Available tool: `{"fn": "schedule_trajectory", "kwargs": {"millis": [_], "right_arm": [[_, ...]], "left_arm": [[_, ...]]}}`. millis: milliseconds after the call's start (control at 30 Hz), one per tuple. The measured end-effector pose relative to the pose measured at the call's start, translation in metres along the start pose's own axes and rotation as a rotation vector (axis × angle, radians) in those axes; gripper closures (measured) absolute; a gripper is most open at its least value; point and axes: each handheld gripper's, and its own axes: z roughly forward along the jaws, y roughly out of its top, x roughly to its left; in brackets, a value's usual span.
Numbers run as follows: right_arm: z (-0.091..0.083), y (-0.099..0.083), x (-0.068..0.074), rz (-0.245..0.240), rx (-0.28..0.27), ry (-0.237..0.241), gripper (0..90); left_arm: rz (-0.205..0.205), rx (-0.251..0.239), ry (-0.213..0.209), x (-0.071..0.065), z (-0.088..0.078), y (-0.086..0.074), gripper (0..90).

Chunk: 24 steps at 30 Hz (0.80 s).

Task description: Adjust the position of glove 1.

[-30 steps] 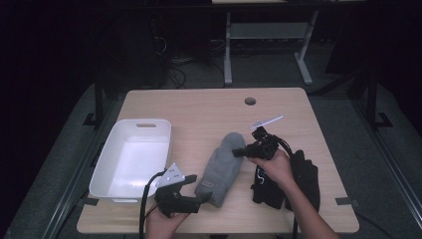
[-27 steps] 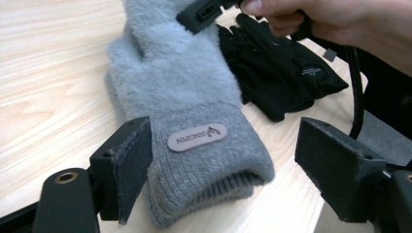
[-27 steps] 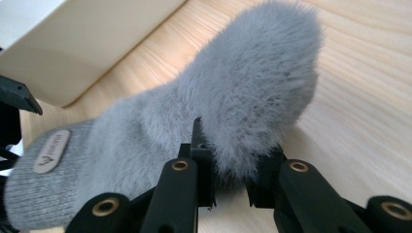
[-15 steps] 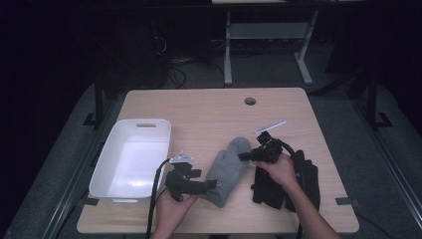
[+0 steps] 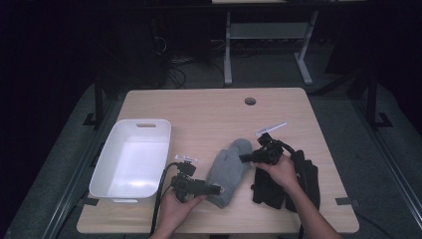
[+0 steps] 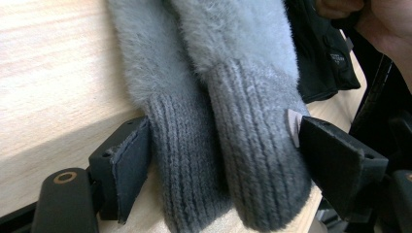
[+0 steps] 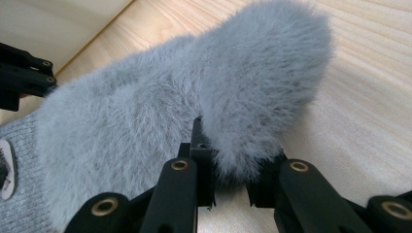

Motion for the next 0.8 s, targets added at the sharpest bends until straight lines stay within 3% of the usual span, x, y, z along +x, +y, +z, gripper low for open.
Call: {"fn": "schedule_trajectory", "kwargs": {"millis": [133,267,533,800], "right_arm": [[0.000,0.000,0.001,0.003,-0.001,-0.002,76.1],[0.001,0.000,0.001,0.003,-0.010,0.003,76.1],[-0.004,0.006,0.006,-0.003,-0.014,0.009,76.1],[-0.014,0.011,0.014,0.010,-0.031,0.017,76.1]], "left_arm": [[-0.049,0.021,-0.064,0.006,0.004,0.000,22.1],[-0.073,0.026,-0.118,0.010,0.003,-0.001,34.6],[-0.034,0.017,-0.140,0.011,-0.003,-0.001,44.8],[0.054,-0.011,-0.081,-0.002,-0.010,-0.001,44.9]]}}
